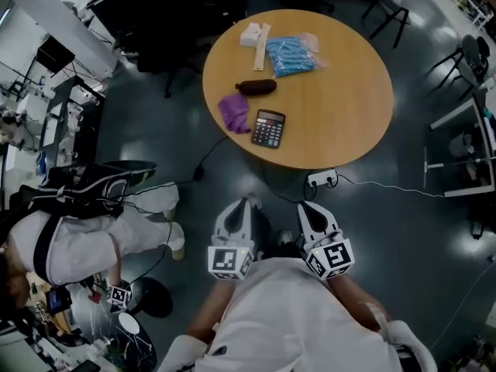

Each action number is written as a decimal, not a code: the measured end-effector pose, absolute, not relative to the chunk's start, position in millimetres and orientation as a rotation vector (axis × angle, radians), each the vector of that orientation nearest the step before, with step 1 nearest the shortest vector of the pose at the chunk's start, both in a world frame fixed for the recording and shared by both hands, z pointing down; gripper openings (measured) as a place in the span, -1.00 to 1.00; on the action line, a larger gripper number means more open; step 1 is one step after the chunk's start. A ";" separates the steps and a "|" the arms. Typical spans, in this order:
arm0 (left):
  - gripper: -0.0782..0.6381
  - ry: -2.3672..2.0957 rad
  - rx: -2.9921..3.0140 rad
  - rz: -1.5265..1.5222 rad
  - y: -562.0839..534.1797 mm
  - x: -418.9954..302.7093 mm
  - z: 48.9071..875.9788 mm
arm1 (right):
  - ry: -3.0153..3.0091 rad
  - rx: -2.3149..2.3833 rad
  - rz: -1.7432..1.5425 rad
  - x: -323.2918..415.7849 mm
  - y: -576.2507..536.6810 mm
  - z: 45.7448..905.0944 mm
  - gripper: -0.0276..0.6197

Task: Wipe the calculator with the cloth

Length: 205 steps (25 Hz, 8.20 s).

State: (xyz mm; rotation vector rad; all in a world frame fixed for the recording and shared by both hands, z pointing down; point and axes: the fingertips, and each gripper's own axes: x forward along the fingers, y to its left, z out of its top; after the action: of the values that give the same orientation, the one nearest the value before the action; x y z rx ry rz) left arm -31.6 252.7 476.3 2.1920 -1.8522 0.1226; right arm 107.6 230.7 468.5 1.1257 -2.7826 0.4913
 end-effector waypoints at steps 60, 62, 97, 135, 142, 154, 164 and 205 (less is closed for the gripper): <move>-0.76 -1.619 2.161 0.199 10.3 -80.9 569.9 | -2.390 0.045 0.684 -23.1 -92.5 756.2 -0.55; -0.76 -1.625 2.162 0.203 9.1 -81.9 570.1 | -2.384 0.016 0.708 -24.7 -91.0 756.5 -0.61; -0.70 -1.684 1.845 0.690 -65.5 -170.5 692.1 | -2.483 1.012 1.320 93.8 -75.3 638.3 -0.76; -0.59 -1.229 2.436 0.620 -56.2 23.6 500.5 | -2.569 1.267 1.222 86.2 -65.2 561.6 -0.76; -0.59 -1.141 2.391 0.711 -52.2 36.4 521.2 | -2.631 1.205 1.039 66.8 -54.1 539.1 -0.76; -0.59 -1.212 2.233 0.715 -46.9 -7.9 550.8 | -2.673 1.170 1.037 67.0 -40.4 533.8 -0.76; -0.59 -1.249 2.081 0.706 -21.7 -51.0 589.6 | -2.681 1.325 1.106 99.4 -59.6 522.3 -0.76; -0.59 -1.351 2.172 0.711 14.8 -82.8 555.3 | -2.589 1.165 0.456 99.6 -26.6 507.6 -0.76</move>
State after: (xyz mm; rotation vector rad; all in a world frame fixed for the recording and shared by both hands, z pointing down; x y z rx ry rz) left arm -82.8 14.8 555.3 2.1716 -1.3508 0.7106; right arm 99.6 -26.6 507.6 1.1647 -2.5892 0.4559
